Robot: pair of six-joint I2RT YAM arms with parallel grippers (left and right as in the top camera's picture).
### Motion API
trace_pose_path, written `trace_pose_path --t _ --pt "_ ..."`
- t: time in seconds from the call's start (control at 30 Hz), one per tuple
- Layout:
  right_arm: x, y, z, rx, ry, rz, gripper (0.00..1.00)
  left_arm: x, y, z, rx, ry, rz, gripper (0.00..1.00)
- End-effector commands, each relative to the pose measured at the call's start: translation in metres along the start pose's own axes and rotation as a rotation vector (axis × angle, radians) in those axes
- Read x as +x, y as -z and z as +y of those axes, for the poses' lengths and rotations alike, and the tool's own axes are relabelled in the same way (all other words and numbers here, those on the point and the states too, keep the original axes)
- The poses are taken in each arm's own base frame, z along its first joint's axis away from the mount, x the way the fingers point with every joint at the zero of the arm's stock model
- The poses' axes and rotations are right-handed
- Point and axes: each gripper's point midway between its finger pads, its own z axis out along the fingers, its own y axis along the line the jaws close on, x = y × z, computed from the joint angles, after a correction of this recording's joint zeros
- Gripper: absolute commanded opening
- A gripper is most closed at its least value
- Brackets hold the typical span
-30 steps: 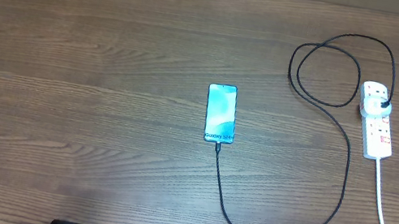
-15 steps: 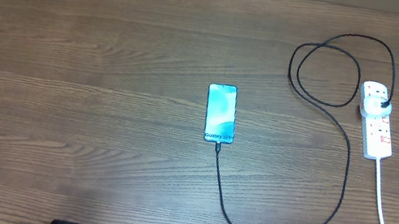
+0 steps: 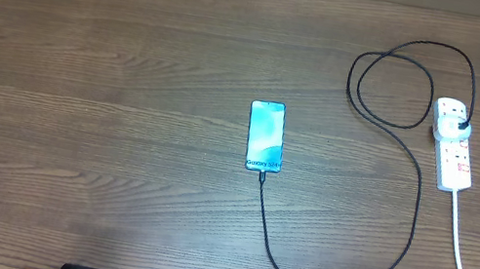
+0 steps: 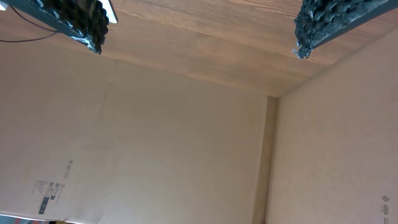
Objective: Plug charger to phone and switch on socket
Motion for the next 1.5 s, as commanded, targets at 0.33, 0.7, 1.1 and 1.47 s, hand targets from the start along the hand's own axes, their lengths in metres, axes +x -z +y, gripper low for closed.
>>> trace_pose_path --t 0.33,0.7,1.1,1.47 --pt "-0.001 0.003 0.001 -0.027 0.005 -0.002 0.63 0.001 0.001 0.002 -0.02 -0.011 -0.008 1.0" --pt "0.004 -0.01 -0.023 0.029 0.008 -0.043 1.0 0.001 0.001 0.002 -0.02 -0.011 -0.008 1.0" --pt "0.067 -0.029 -0.157 0.449 -0.033 -0.122 1.0 0.001 0.001 0.002 -0.02 -0.011 -0.007 1.0" --pt "0.242 -0.007 -0.247 0.63 -0.122 0.206 1.0 0.001 0.001 0.002 -0.02 -0.011 -0.007 1.0"
